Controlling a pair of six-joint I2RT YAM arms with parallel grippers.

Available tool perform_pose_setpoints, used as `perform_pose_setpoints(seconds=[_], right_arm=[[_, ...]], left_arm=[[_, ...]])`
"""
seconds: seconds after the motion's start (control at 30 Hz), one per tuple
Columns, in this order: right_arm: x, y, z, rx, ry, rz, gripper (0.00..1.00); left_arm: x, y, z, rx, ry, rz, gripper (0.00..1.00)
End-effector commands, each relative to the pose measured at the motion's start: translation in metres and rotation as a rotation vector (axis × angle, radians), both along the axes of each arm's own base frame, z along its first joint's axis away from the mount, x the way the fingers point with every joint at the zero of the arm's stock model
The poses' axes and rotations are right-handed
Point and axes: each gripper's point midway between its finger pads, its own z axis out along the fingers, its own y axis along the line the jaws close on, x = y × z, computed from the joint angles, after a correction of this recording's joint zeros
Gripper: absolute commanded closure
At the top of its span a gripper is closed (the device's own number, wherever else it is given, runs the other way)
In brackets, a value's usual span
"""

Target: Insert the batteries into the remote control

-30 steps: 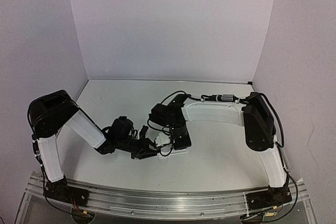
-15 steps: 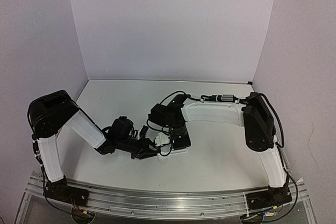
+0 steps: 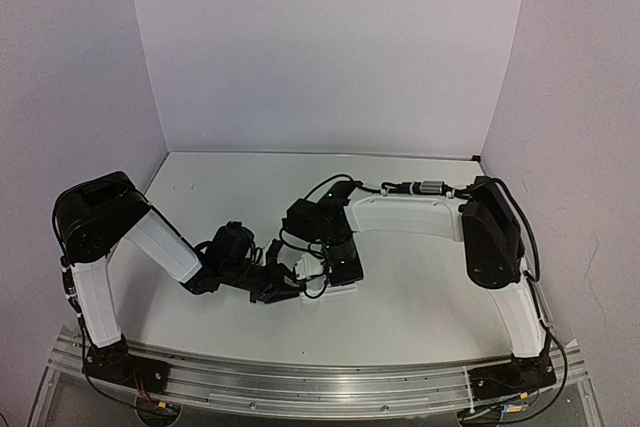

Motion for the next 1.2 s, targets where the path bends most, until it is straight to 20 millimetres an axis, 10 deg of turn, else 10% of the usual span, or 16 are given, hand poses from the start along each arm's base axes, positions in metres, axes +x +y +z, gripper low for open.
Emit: perform_pose_setpoints(seconds=[0.0, 0.33, 0.53, 0.97, 1.17], right_arm=[[-0.003, 0.008, -0.001, 0.015, 0.01, 0.008, 0.73], [-0.004, 0.01, 0.001, 0.028, 0.017, 0.005, 0.56], [-0.003, 0.013, 0.015, 0.061, 0.002, -0.001, 0.26], [0.009, 0.017, 0.105, 0.323, -0.144, -0.115, 0.09], [0.039, -0.01, 0.156, 0.711, -0.164, -0.607, 0.08]], left_arm=[[0.0, -0.006, -0.001, 0.008, -0.002, -0.016, 0.68], [0.0, -0.005, -0.002, 0.013, -0.001, -0.014, 0.68], [0.0, -0.002, -0.001, 0.016, -0.003, -0.006, 0.68], [0.004, -0.004, 0.001, 0.05, -0.033, -0.02, 0.67], [0.006, -0.002, -0.003, 0.085, -0.033, -0.015, 0.67]])
